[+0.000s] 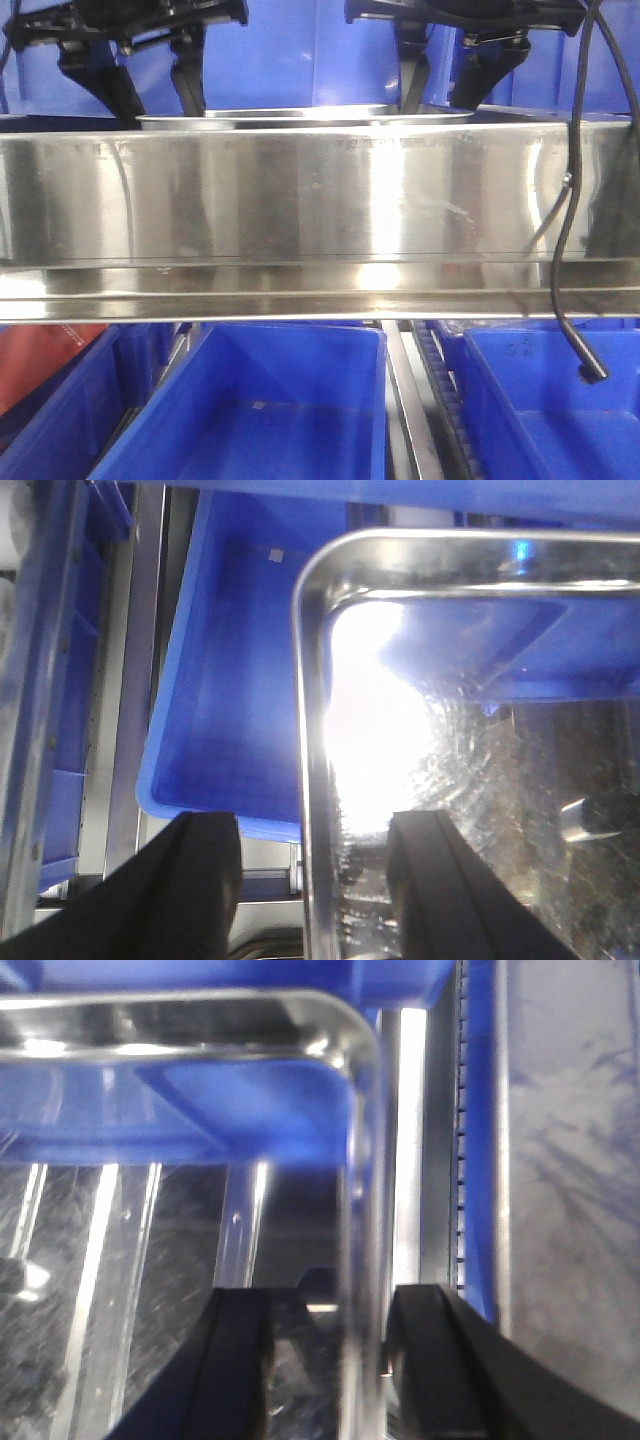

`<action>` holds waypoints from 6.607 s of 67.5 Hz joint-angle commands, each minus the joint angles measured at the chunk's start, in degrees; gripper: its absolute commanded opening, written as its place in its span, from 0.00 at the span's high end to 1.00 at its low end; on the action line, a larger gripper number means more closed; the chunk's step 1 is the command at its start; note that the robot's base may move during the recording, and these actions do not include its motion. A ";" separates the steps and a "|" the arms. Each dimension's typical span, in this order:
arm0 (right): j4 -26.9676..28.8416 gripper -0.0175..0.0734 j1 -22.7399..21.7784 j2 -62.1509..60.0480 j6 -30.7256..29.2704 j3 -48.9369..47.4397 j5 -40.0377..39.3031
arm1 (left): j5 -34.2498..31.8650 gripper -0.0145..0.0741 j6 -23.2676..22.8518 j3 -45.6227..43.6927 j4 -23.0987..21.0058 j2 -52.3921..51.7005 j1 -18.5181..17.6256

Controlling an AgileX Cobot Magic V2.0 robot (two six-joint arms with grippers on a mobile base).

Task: Stack silver trays without gaps
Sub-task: 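Lower both grippers onto the tray's side rims and close them, then lift the silver tray up off the shelf with both grippers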

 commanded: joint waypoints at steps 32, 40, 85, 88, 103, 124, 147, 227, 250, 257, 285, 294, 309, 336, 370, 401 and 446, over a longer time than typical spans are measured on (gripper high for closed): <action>-0.53 0.63 -1.47 1.95 -0.04 -0.51 -0.85 | -1.79 0.54 -0.49 -0.37 0.10 1.09 -0.09; -0.39 0.63 -1.47 2.10 -0.04 -0.51 -1.06 | -1.91 0.54 -0.64 -0.37 0.10 1.20 -0.09; 0.10 0.63 -1.47 2.10 -0.04 -0.51 -1.17 | -0.19 0.54 -0.64 -0.37 -1.03 2.42 0.40; 0.24 0.63 -1.47 2.10 -0.04 -0.51 -1.17 | 0.12 0.54 -0.64 -0.37 -1.03 2.42 0.40; 0.34 0.63 -1.47 2.10 -0.04 -0.51 -1.05 | 0.57 0.54 -0.64 -0.37 -1.03 2.42 0.40; 1.44 0.63 -1.47 2.10 -0.04 -0.51 -1.05 | 1.26 0.54 -0.64 -0.37 -1.03 2.42 0.40; 1.42 0.63 -1.47 2.10 -0.04 -0.51 -1.05 | 1.39 0.54 -0.64 -0.37 -1.03 2.42 0.40; 1.42 0.81 -1.47 1.97 -0.04 -4.46 3.27 | 3.04 0.84 -0.64 -0.37 -1.03 1.42 0.02; 0.63 0.81 -0.49 -4.43 1.25 -4.97 3.29 | 2.93 0.84 -1.10 -0.37 -0.77 -6.49 -0.24; -3.56 0.81 1.88 -7.30 5.09 -3.69 2.96 | 3.70 0.84 -1.74 -0.37 0.58 -9.28 -1.00; -14.55 0.81 11.48 -23.24 18.88 12.04 -0.26 | 8.34 0.84 -10.98 1.70 10.14 -20.12 -12.29; -16.00 0.81 15.14 -27.33 21.14 14.23 0.64 | 8.79 0.84 -18.51 9.00 13.96 -25.07 -17.73; -23.80 0.81 24.48 -33.00 32.70 20.69 2.44 | 9.26 0.84 -29.26 19.60 19.20 -33.55 -26.46; -29.67 0.81 36.81 -36.65 41.93 26.62 10.32 | 8.78 0.85 -33.67 24.57 22.22 -36.20 -33.47; -29.67 0.81 36.81 -36.65 42.05 26.94 9.25 | 8.78 0.85 -30.05 24.57 20.25 -36.20 -33.47; -29.67 0.81 36.81 -36.65 42.05 26.94 8.59 | 8.68 0.85 -30.05 24.57 20.27 -36.20 -33.47; -29.67 0.81 36.81 -36.65 42.05 26.94 8.48 | 8.56 0.85 -30.05 24.57 35.35 -36.20 -33.47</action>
